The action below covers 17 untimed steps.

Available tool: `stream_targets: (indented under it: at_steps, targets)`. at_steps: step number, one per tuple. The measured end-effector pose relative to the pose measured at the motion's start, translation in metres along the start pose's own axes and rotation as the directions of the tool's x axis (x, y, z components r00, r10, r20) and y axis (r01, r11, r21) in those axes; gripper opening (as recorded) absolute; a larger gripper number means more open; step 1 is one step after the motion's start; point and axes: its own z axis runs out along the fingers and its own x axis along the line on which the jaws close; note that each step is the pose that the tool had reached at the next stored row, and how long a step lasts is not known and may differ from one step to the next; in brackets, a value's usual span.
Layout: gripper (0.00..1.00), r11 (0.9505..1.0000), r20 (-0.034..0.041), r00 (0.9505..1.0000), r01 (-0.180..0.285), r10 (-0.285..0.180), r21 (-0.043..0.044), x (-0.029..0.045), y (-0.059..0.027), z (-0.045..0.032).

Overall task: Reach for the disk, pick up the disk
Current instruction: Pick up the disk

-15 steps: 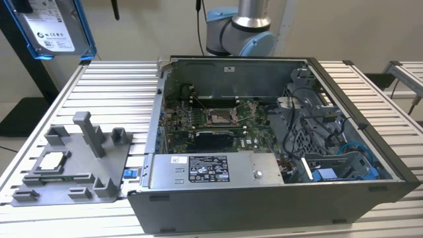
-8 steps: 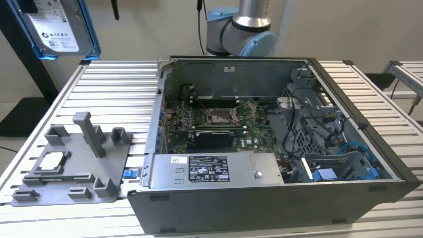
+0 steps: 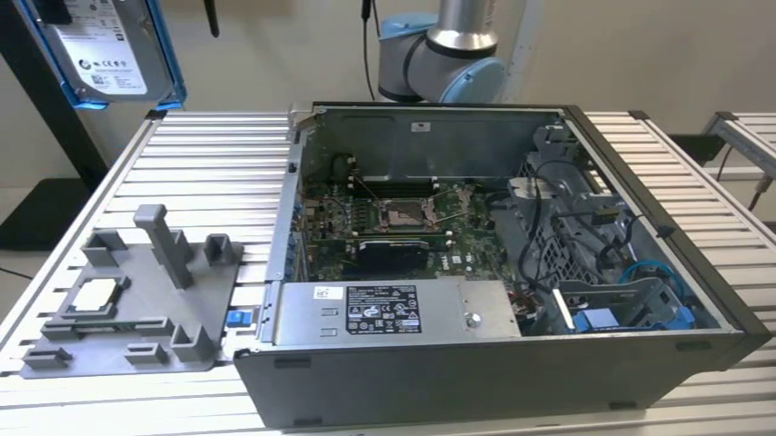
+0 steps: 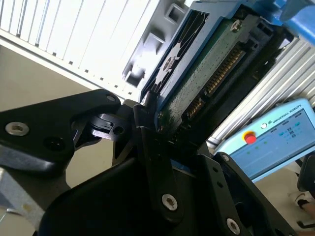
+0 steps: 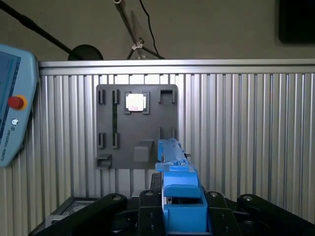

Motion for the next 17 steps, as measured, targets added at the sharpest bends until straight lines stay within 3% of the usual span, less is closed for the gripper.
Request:
stream_targets:
  at_steps: [17]
  targets:
    - [0.00,1.0000,0.0000,1.0000,0.000,0.000,0.0000,-0.0003,-0.0116,-0.0004]
